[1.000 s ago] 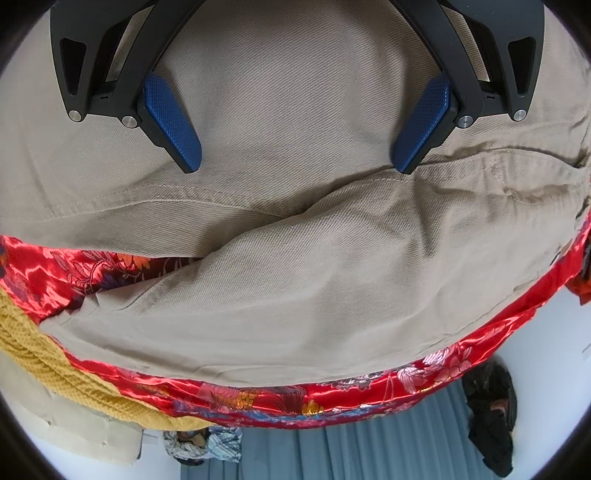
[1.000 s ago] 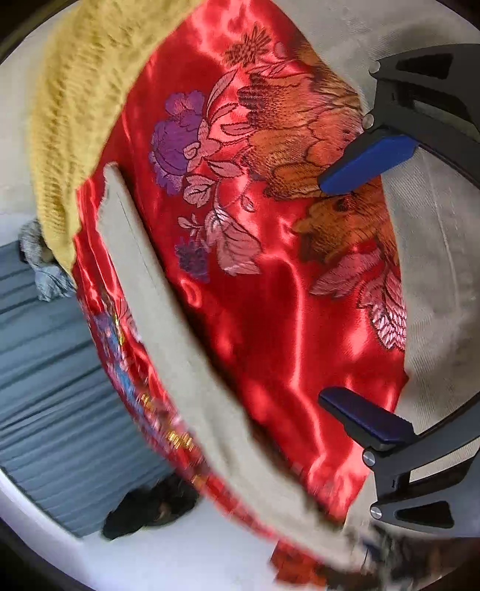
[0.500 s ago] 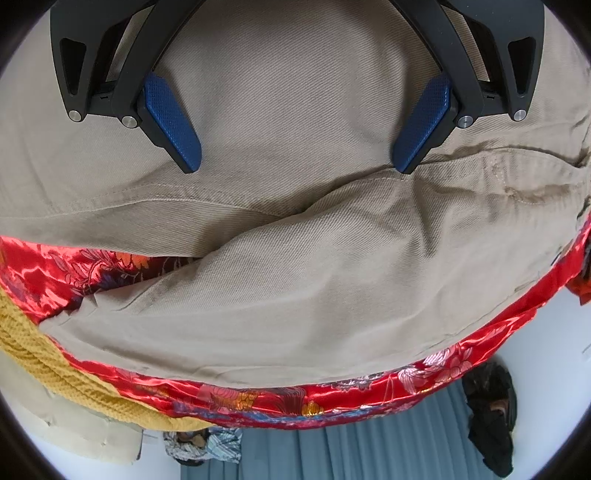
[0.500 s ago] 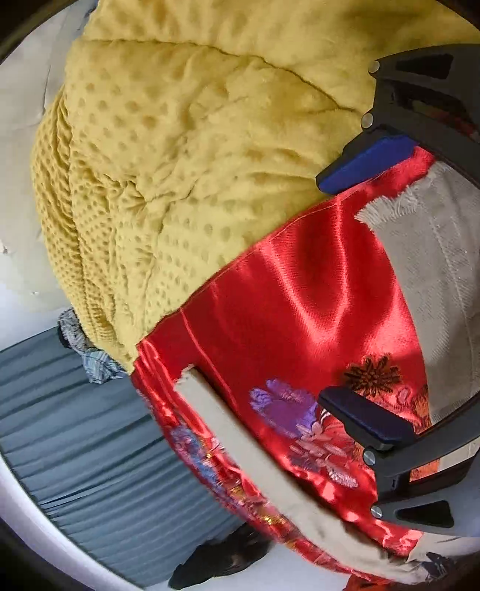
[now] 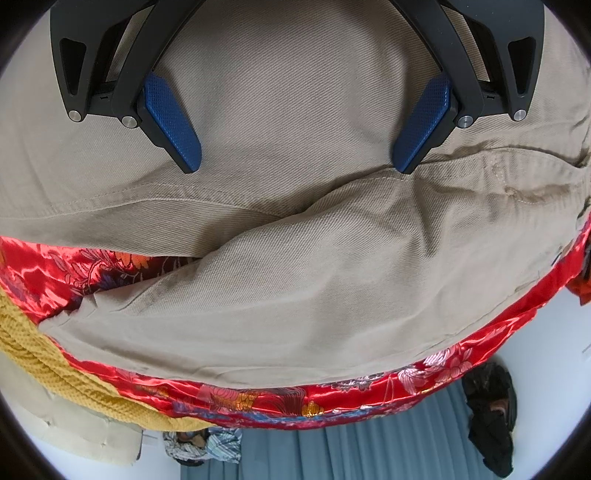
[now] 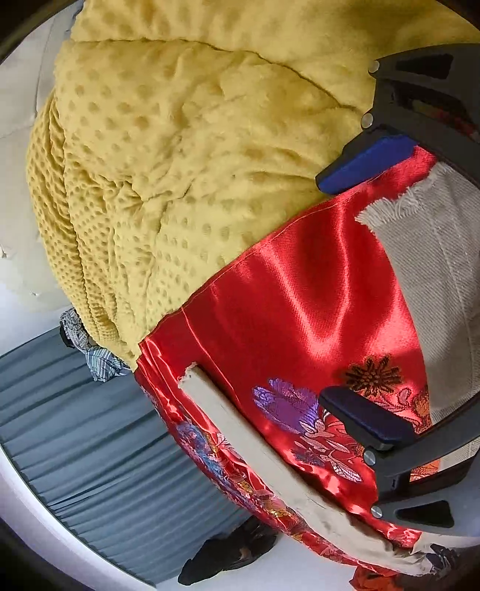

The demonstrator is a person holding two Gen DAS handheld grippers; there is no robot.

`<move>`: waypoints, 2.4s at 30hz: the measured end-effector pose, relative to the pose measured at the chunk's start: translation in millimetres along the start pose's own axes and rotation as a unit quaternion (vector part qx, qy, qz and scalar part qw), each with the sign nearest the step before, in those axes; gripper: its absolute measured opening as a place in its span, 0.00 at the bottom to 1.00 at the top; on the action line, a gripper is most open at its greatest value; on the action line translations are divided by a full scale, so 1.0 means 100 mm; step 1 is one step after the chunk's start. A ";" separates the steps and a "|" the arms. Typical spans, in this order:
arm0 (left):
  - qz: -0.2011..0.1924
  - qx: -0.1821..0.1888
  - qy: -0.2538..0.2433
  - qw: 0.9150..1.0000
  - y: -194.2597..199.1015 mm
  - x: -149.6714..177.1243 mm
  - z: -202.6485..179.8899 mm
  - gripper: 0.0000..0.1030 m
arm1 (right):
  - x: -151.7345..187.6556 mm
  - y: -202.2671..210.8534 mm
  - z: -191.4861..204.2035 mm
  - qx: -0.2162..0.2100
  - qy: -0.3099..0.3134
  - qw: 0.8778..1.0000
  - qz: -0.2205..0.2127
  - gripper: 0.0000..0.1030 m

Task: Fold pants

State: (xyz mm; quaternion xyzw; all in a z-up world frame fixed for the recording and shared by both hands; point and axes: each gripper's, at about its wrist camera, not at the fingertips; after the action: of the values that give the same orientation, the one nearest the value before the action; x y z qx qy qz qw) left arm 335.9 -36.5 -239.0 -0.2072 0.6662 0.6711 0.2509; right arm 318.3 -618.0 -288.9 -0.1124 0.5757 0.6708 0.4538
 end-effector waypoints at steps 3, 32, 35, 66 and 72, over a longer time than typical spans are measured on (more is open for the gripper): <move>0.000 0.002 0.001 1.000 -0.01 0.00 0.01 1.00 | 0.00 0.00 0.00 0.000 0.000 1.000 0.000 1.00; -0.002 0.006 0.005 1.000 0.01 0.01 0.02 1.00 | 0.01 0.00 -0.01 -0.002 -0.001 1.000 -0.001 1.00; -0.002 0.007 0.006 1.000 0.02 0.01 0.01 1.00 | 0.00 0.00 0.00 -0.003 -0.002 1.000 0.000 1.00; -0.004 0.008 0.006 1.000 0.02 0.01 0.03 1.00 | -0.87 -0.99 1.15 -0.202 -0.197 0.950 0.137 0.75; -0.007 0.008 0.006 1.000 0.01 0.01 0.03 1.00 | -0.98 -1.54 1.44 -0.161 -0.198 0.957 0.142 0.66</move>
State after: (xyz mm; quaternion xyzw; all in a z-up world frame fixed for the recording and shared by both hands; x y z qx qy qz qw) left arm 334.7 -33.6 -238.1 -0.2134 0.6715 0.6630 0.2532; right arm 540.8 -550.4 -281.4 0.0338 0.3690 0.8208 0.4348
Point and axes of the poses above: each gripper's, at about its wrist camera, not at the fingertips, and y roughly against the way its jaws point, z to its left, x to its underside, and after that the axes turned 3 degrees about x, right-handed
